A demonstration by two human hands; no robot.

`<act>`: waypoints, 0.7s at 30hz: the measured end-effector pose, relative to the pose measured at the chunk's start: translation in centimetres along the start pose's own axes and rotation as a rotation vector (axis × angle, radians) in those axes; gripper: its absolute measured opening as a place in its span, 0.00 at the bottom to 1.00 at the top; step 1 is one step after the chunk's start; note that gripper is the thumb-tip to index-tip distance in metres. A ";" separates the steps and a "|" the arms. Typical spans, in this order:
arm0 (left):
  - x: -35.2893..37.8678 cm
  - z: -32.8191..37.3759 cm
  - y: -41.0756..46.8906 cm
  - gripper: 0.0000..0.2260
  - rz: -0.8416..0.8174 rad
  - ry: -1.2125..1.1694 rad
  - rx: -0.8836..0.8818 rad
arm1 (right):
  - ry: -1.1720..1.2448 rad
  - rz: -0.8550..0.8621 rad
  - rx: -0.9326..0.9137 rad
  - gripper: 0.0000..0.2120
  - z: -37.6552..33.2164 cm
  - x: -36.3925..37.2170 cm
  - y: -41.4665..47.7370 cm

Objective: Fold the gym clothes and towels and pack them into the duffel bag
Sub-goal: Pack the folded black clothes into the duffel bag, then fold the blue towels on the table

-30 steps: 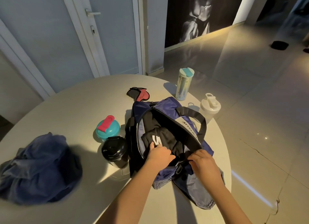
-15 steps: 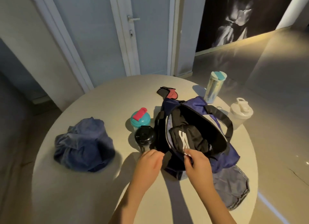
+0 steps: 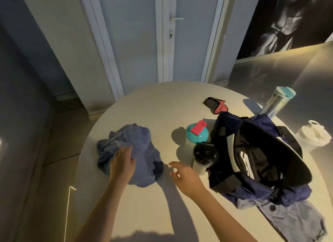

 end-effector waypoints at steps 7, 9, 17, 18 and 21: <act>2.4 -4.9 7.5 0.36 -0.267 0.257 0.073 | -0.011 -0.149 0.091 0.24 -1.3 4.8 8.2; 3.2 -5.3 8.5 0.34 -0.259 0.238 0.128 | 0.009 -0.217 0.111 0.29 -0.8 7.0 9.3; 3.0 -5.4 9.1 0.18 -0.108 0.184 0.150 | -0.155 -0.267 0.067 0.34 0.2 14.1 12.6; 2.9 -5.4 9.1 0.17 -0.107 0.166 0.141 | -0.158 -0.259 0.057 0.33 0.3 14.3 13.0; 2.4 -5.6 9.5 0.14 -0.118 0.078 0.104 | -0.166 -0.280 0.047 0.32 0.9 14.2 14.0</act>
Point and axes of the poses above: each hand's wrist, its own y-axis towards the middle knuckle, its own x-axis out of the palm, z = x × y, the point moved 4 cm from there along y, towards the middle knuckle, and after that the axes turned 9 degrees about -x, right-handed, at the moved point
